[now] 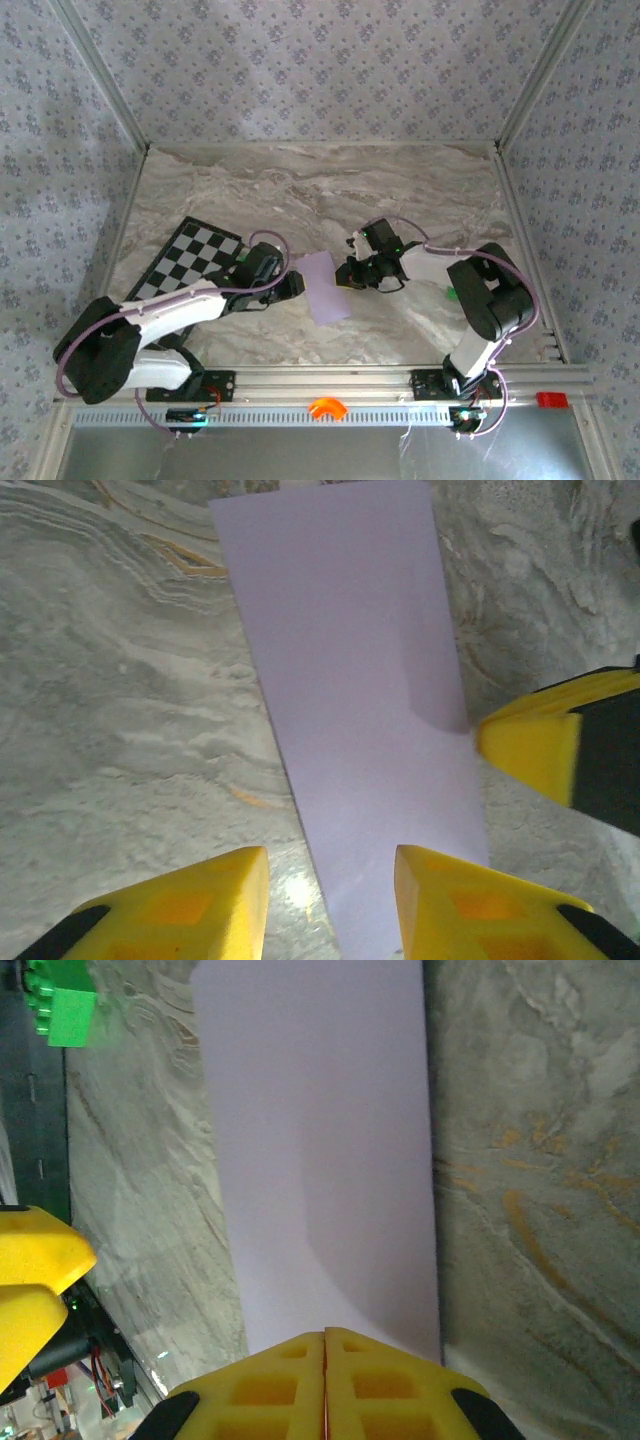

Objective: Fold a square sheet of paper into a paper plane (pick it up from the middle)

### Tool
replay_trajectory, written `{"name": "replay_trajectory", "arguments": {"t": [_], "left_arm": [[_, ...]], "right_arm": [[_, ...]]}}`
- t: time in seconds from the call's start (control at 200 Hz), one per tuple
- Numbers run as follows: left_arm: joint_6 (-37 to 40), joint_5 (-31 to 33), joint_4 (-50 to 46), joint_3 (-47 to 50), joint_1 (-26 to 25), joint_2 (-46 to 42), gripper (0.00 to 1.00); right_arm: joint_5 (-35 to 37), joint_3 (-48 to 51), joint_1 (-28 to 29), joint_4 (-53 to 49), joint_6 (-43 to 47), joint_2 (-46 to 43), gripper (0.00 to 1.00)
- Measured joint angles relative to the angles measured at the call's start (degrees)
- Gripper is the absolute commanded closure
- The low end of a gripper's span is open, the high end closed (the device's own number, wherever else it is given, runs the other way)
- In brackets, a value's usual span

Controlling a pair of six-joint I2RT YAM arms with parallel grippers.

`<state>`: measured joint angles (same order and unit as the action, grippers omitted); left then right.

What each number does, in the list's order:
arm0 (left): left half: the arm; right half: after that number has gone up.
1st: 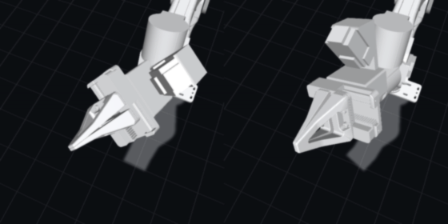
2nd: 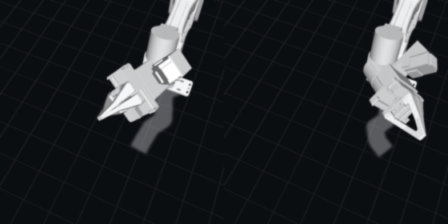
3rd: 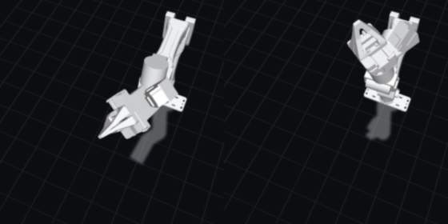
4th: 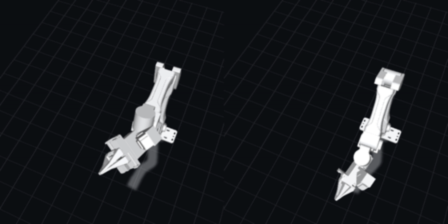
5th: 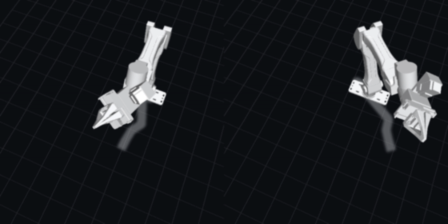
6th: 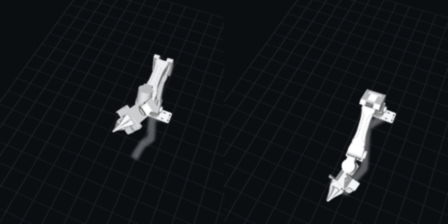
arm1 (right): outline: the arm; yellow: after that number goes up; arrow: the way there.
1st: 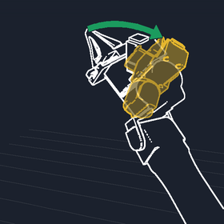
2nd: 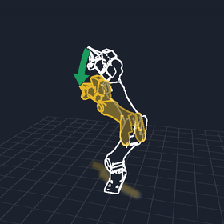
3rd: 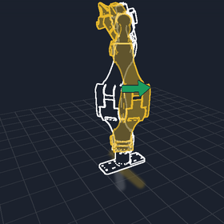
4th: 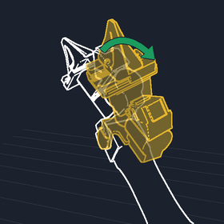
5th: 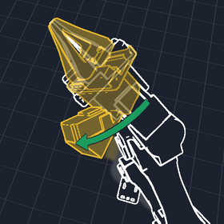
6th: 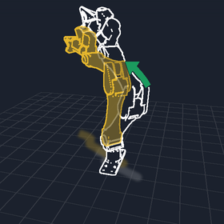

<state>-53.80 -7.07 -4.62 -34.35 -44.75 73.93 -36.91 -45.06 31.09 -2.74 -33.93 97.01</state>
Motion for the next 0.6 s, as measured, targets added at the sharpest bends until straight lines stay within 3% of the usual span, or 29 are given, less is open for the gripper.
{"name": "replay_trajectory", "arguments": {"t": [0.195,0.6], "left_arm": [[-1.16,-2.62,3.37,0.0,-0.04,3.69,0.55],[-2.47,-5.77,8.76,-0.02,-0.7,8.72,0.55]], "right_arm": [[-0.13,1.38,-0.87,1.9,-1.97,2.64,0.91],[0.7,11.89,-1.4,19.65,-14.03,-0.79,0.91]]}}
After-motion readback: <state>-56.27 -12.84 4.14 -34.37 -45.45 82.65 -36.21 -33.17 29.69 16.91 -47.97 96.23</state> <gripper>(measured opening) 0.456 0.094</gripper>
